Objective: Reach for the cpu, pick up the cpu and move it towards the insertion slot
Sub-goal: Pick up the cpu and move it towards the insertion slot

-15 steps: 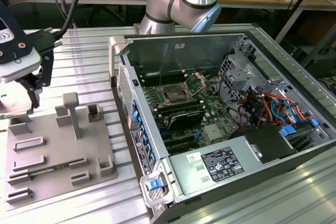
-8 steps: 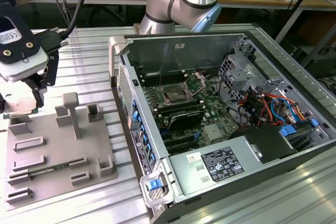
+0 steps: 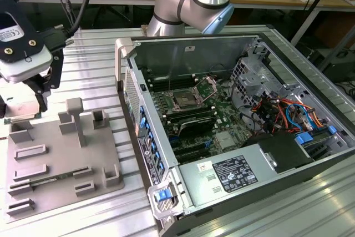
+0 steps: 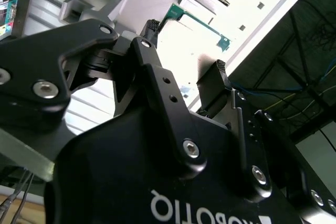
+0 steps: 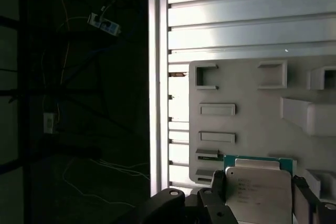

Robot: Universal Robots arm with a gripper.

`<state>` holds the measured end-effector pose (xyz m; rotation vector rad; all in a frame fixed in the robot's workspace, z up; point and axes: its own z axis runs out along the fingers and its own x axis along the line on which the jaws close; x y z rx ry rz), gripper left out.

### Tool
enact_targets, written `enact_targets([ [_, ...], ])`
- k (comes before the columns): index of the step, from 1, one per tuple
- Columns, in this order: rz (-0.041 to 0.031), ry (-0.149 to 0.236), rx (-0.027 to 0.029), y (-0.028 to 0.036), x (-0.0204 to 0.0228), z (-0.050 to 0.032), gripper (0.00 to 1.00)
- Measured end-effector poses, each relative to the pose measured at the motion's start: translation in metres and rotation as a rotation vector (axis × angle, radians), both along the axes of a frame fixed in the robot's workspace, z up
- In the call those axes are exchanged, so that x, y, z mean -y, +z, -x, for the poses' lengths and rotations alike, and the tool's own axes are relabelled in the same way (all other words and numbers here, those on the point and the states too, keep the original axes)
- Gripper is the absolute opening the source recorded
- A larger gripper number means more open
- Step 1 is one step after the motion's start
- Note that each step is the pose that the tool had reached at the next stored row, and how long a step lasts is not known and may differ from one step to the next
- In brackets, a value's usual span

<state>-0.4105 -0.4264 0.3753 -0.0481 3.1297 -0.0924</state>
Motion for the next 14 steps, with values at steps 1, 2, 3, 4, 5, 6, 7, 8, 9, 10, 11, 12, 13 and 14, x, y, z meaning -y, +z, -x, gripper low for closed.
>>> enact_targets([
  [1, 0.0007, 0.0, 0.0018, 0.0019, 0.0, 0.0, 0.55],
  [2, 0.0013, 0.0, 0.0032, 0.0036, 0.0, 0.0, 0.55],
  [3, 0.0018, 0.0, 0.0044, 0.0055, 0.0, 0.0, 0.55],
  [4, 0.0022, 0.0, 0.0054, 0.0078, -0.0001, -0.0001, 0.55],
  [5, 0.0025, 0.0, 0.0057, 0.0086, -0.0001, -0.0002, 0.55],
  [6, 0.0025, 0.0, 0.006, 0.0086, -0.0002, -0.0004, 0.55],
  [7, 0.0026, 0.0, 0.0058, 0.0087, -0.0002, -0.0008, 0.55],
  [8, 0.0027, 0.0, 0.0057, 0.0088, -0.0001, -0.0026, 0.55],
  [9, 0.0027, 0.0, 0.0058, 0.0087, -0.0001, -0.0036, 0.55],
  [10, 0.0026, 0.0, 0.0058, 0.0087, -0.0001, -0.0046, 0.55],
  [11, 0.0026, 0.0, 0.0057, 0.0088, -0.0001, -0.0058, 0.55],
  [12, 0.0027, 0.0, 0.0057, 0.0088, -0.0001, -0.0069, 0.55],
  [13, 0.0027, 0.0, 0.0057, 0.0088, -0.0001, -0.0086, 0.55],
  [14, 0.0026, 0.0, 0.0057, 0.0087, -0.0001, -0.0098, 0.55],
])
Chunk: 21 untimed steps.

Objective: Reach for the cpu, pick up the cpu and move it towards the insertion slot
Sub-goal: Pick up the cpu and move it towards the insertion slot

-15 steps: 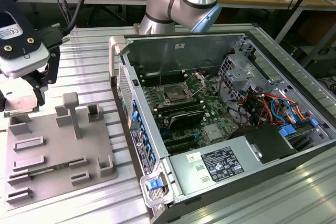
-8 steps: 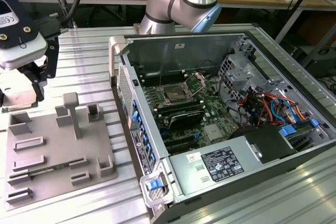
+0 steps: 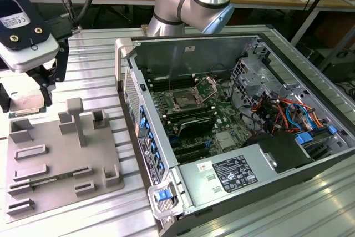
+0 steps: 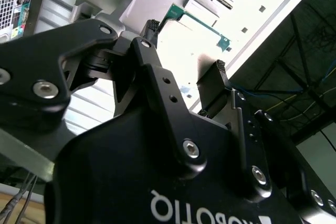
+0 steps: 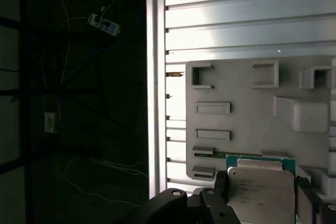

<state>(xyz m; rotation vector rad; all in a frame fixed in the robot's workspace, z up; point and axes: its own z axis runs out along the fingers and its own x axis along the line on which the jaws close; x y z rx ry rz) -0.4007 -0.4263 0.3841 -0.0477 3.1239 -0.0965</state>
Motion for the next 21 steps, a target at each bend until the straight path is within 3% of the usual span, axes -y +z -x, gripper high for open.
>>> enact_targets([
  [21, 0.0, 0.0, 0.0, 0.0, 0.0, -0.0252, 0.55],
])
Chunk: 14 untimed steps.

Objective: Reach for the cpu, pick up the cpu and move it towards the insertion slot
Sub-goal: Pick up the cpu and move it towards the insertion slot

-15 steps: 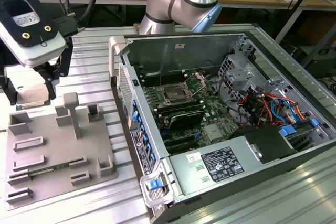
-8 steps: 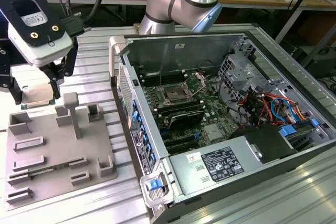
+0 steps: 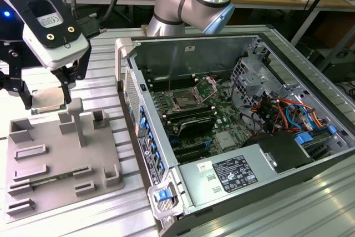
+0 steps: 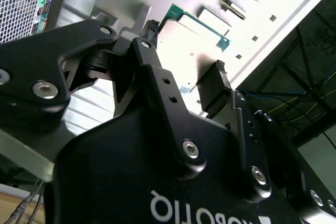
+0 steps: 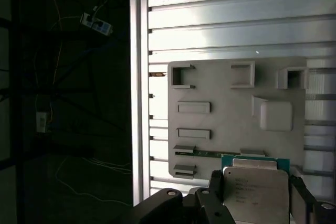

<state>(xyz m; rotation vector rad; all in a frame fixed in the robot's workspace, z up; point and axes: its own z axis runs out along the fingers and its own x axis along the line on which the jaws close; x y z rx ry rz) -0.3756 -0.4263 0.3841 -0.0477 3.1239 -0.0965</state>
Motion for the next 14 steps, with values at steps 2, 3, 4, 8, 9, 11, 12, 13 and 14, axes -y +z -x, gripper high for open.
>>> enact_targets([
  [2, 0.0001, 0.0, 0.0, 0.0, 0.0, -0.0018, 0.55],
  [3, 0.0, 0.0, -0.0001, 0.0, 0.0, -0.003, 0.55],
  [4, 0.0001, 0.0, 0.0, 0.0, 0.0, -0.004, 0.55],
  [8, 0.0, 0.0, 0.0001, 0.0, 0.0, -0.0082, 0.55],
  [9, 0.0, 0.0, 0.0, 0.0, 0.0, -0.0089, 0.55],
  [11, 0.0, 0.0, 0.0, 0.0, 0.0, -0.0101, 0.55],
  [12, 0.0, 0.0, -0.0001, 0.0, 0.0, -0.0102, 0.55],
  [13, 0.0, 0.0, -0.0001, 0.0, 0.0, -0.0105, 0.55],
  [14, 0.0001, 0.0, -0.0001, 0.0, 0.0, -0.0107, 0.55],
])
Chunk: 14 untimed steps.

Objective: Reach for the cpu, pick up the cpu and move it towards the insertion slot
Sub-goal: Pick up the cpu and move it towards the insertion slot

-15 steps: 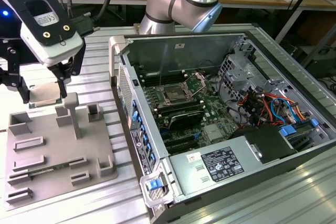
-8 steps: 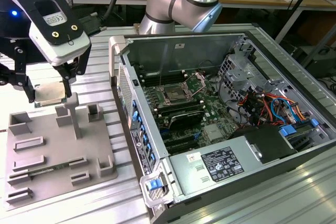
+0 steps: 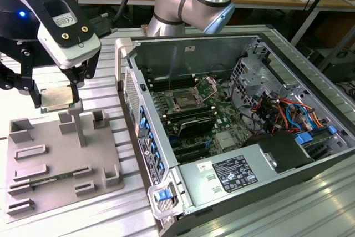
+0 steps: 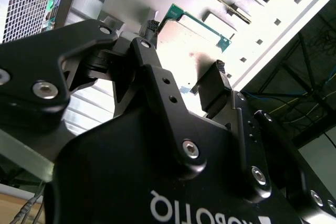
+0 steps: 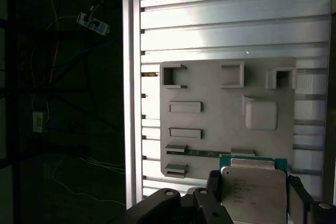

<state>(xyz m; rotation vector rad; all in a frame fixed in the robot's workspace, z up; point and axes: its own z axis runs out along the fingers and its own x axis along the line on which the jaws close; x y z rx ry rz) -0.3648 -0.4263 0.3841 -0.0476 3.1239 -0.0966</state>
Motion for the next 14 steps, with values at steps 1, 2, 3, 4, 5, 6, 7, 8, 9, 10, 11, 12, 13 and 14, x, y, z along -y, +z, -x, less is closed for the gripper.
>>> enact_targets([
  [1, 0.0, 0.0, 0.0, 0.0, 0.0, 0.0, 0.55],
  [2, -0.0001, 0.0, 0.0001, 0.0, 0.0, 0.0, 0.55],
  [3, -0.0001, 0.0, 0.0, 0.0, 0.0, 0.0, 0.55],
  [4, 0.0, 0.0, 0.0, 0.0, 0.0, -0.0001, 0.55],
  [5, 0.0, 0.0, 0.0, 0.0, 0.0, -0.0001, 0.55],
  [6, 0.0, 0.0, 0.0, 0.0, 0.0, -0.0001, 0.55],
  [7, 0.0, 0.0, 0.0, 0.0, 0.0, -0.0002, 0.55],
  [8, 0.0, 0.0, 0.0, 0.0, 0.0, -0.0002, 0.55],
  [9, 0.0, 0.0, 0.0, 0.0, 0.0, -0.0003, 0.55],
  [10, 0.0, 0.0, 0.0, 0.0, 0.0, -0.0004, 0.55],
  [11, -0.0001, 0.0, 0.0002, -0.0001, 0.0, -0.0009, 0.55],
  [12, -0.0001, 0.0, 0.0001, 0.0, 0.0001, -0.0022, 0.55],
  [13, 0.0001, 0.0, -0.0001, 0.0, 0.0001, -0.0037, 0.55],
  [14, 0.0001, 0.0, 0.0001, -0.0001, 0.0, -0.0058, 0.55],
])
